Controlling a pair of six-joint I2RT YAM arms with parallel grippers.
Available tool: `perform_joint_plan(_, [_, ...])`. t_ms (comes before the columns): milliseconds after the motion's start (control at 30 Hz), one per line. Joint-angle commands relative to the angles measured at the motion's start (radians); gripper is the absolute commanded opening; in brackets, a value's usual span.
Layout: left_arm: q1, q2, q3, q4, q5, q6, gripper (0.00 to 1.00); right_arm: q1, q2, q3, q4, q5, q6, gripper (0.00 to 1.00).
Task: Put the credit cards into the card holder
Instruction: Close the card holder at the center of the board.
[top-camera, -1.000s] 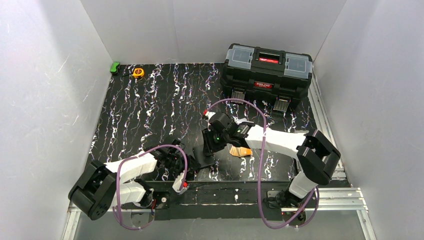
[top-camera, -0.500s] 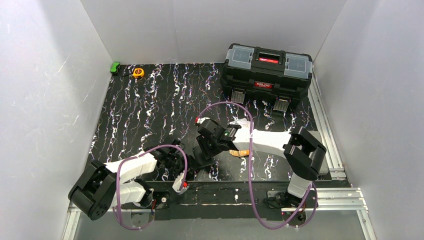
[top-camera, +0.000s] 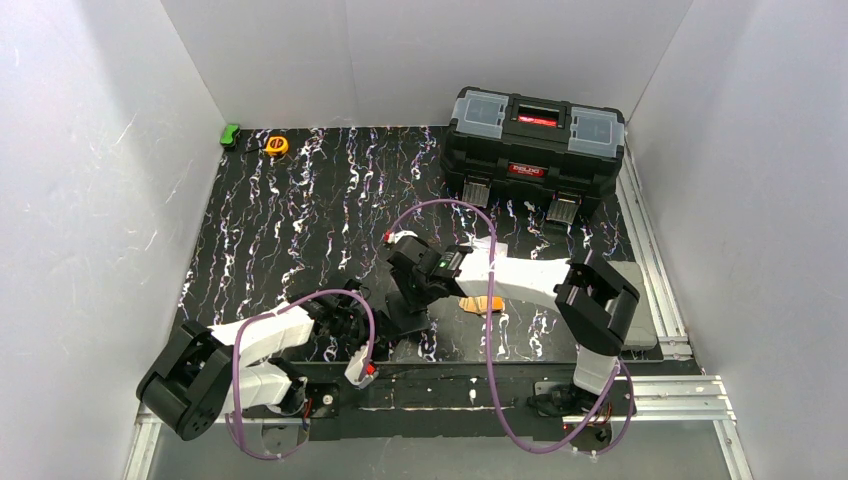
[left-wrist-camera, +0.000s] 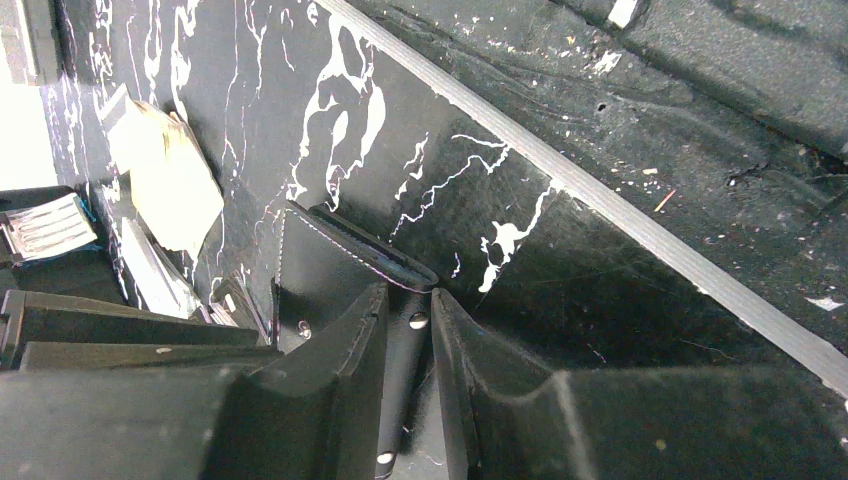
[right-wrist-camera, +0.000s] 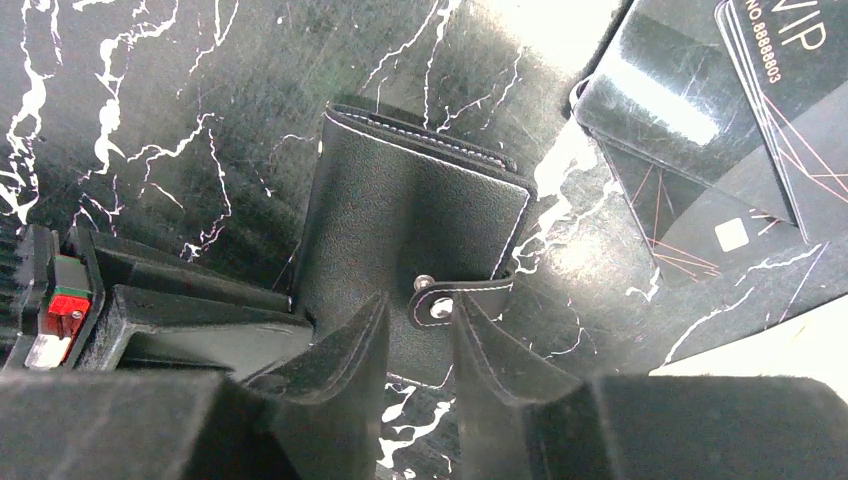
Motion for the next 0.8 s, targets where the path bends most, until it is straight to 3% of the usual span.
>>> perform_joint_plan(0, [-0.005,0.018,-0.035,-0.140,-0.061,0.104,0.23,0.012,0.005,0.036,-0.014,0.024,-0.007,0.32])
perform_joint_plan(133, [-0.005,0.015,-0.036,-0.137,-0.061,0.103,0.23,0.015,-0.007,0.027,-0.024,0.039,0.001,0.24])
perform_joint_plan(233, [-0.005,0.014,-0.038,-0.137,-0.064,0.103,0.23,0.017,-0.006,0.031,-0.044,0.049,0.003,0.27])
perform_joint_plan(367, [-0.005,0.014,-0.038,-0.137,-0.064,0.103,0.22,0.027,0.003,0.041,-0.056,0.065,0.005,0.40])
perform_joint_plan(767, [-0.005,0.014,-0.034,-0.136,-0.068,0.100,0.22,0.031,0.022,0.057,-0.056,0.068,0.005,0.34])
